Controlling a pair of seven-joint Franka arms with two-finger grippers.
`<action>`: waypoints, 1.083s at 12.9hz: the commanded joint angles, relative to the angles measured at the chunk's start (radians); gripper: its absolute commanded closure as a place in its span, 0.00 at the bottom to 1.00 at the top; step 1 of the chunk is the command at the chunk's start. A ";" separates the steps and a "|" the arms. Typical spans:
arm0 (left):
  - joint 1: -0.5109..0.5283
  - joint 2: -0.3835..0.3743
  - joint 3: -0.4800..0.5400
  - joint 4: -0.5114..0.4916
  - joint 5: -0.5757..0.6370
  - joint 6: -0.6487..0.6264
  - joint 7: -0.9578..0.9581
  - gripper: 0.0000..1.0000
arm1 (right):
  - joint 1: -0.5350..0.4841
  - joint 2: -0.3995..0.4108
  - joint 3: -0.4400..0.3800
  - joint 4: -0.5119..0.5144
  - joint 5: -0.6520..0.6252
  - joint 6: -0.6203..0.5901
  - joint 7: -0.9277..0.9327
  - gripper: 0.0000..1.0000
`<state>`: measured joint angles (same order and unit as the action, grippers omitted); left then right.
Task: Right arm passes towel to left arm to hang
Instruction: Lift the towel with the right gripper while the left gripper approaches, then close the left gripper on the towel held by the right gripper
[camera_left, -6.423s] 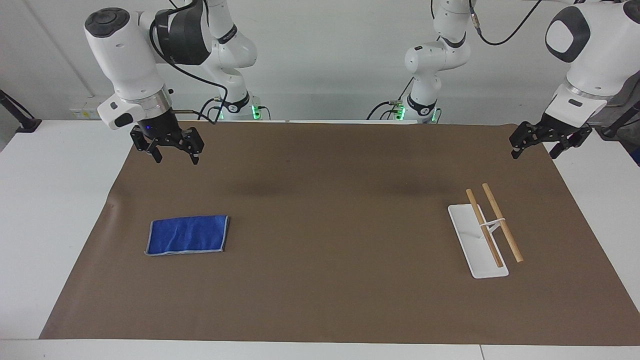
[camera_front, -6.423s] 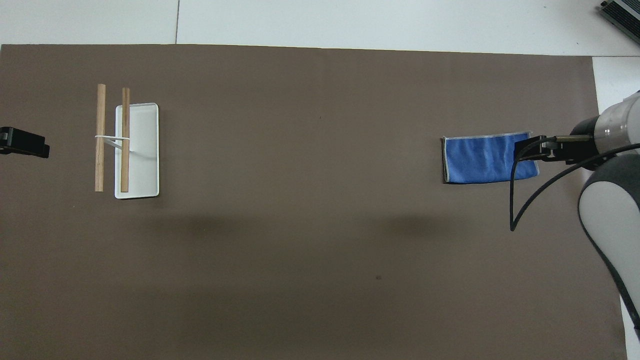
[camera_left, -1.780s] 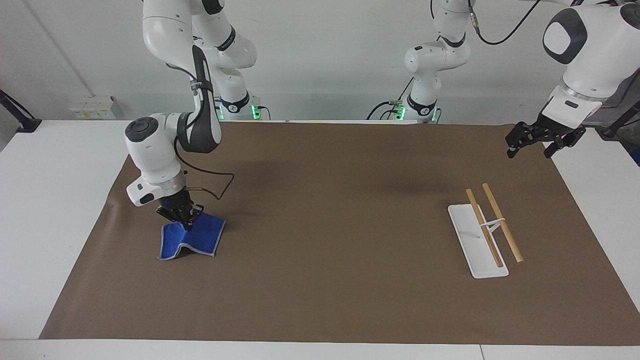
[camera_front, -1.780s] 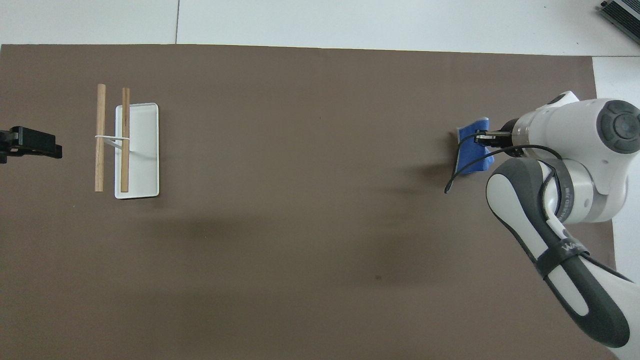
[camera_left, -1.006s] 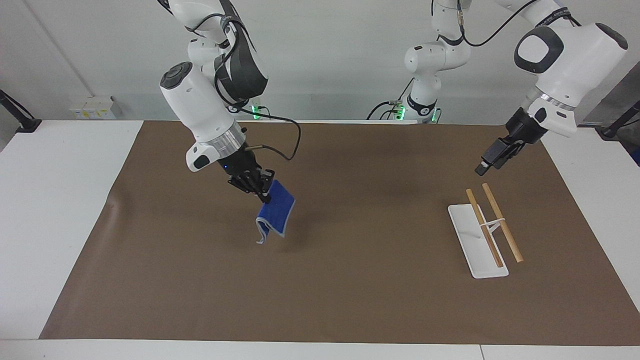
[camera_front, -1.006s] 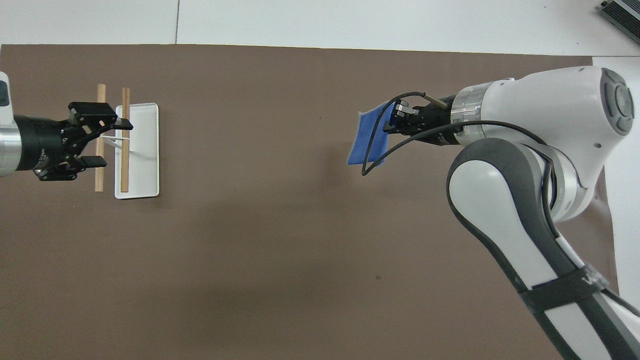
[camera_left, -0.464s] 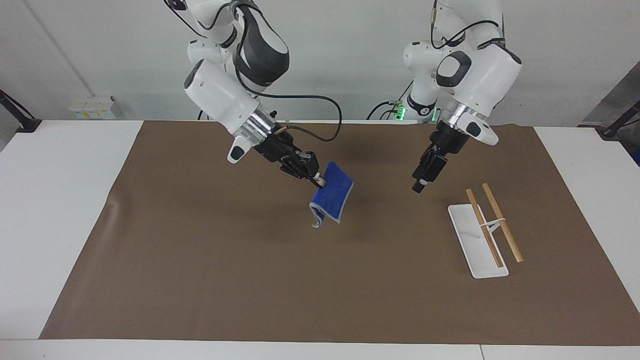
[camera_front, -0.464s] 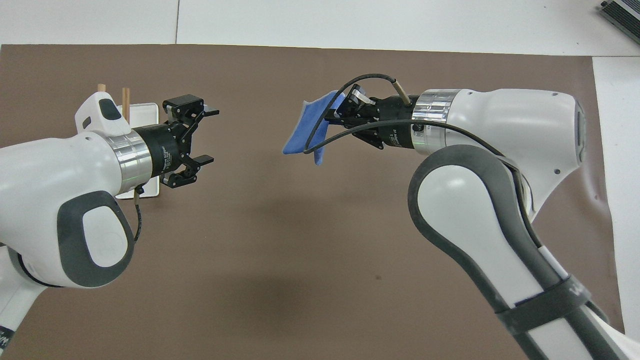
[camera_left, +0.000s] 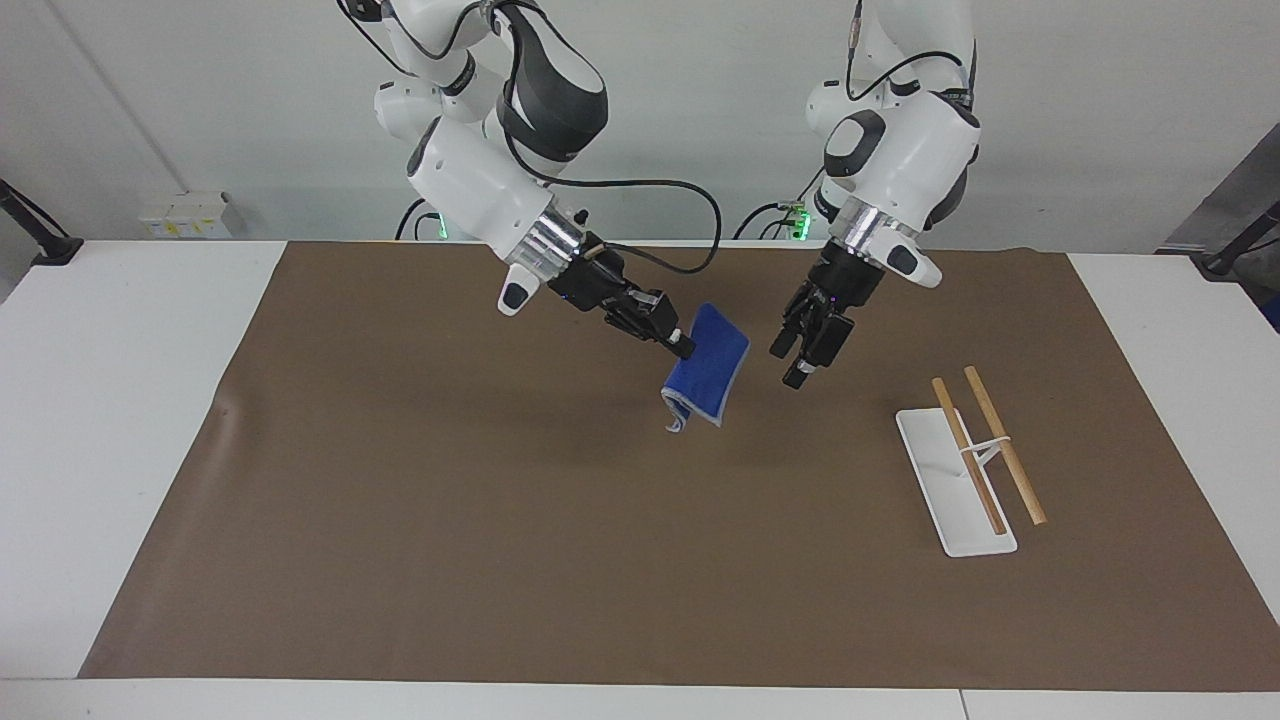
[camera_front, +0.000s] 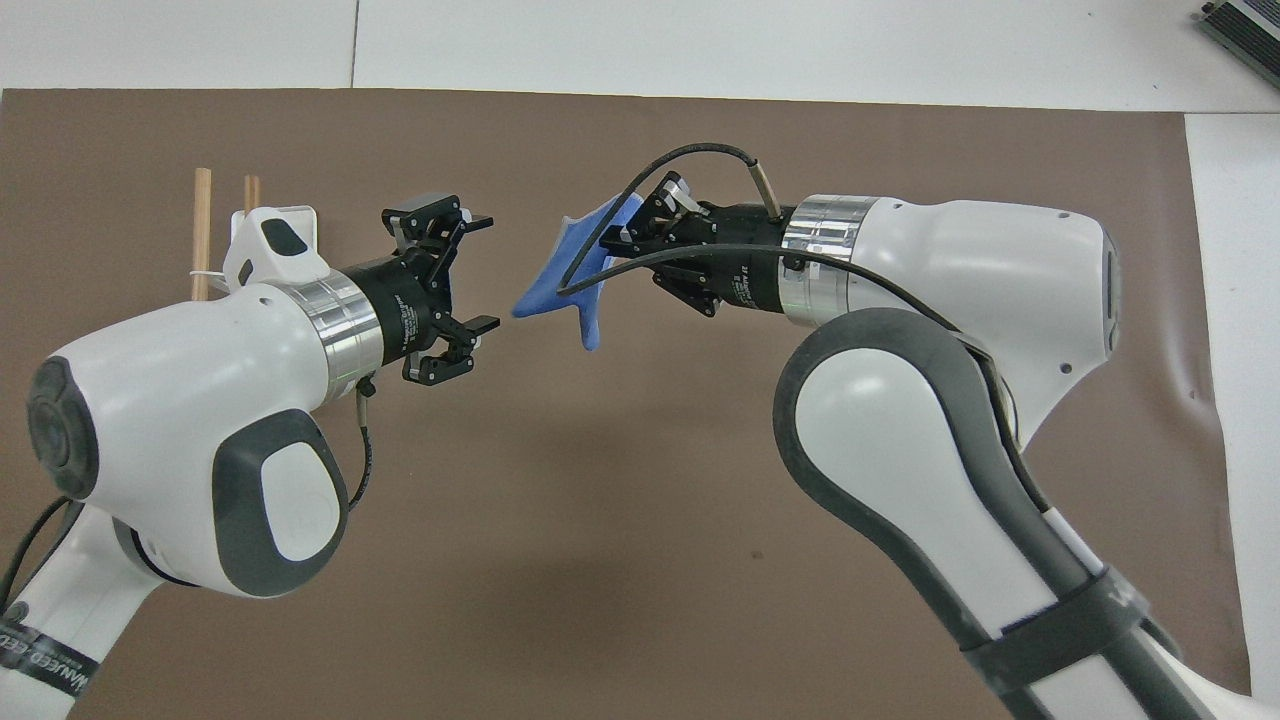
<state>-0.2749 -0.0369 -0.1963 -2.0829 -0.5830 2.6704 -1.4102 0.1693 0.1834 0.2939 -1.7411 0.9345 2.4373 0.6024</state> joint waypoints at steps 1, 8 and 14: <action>-0.072 0.002 0.017 -0.008 -0.023 0.040 -0.105 0.00 | 0.010 0.005 0.005 0.000 0.044 0.019 0.048 1.00; -0.081 0.003 0.017 -0.003 -0.021 0.042 -0.133 0.07 | 0.010 0.008 0.004 0.000 0.064 0.017 0.039 1.00; -0.087 0.000 0.018 -0.011 -0.020 0.031 -0.089 0.68 | -0.002 0.007 0.004 0.000 0.050 -0.003 0.011 1.00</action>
<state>-0.3463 -0.0360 -0.1882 -2.0830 -0.5831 2.6927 -1.5448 0.1769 0.1907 0.2918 -1.7412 0.9709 2.4378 0.6377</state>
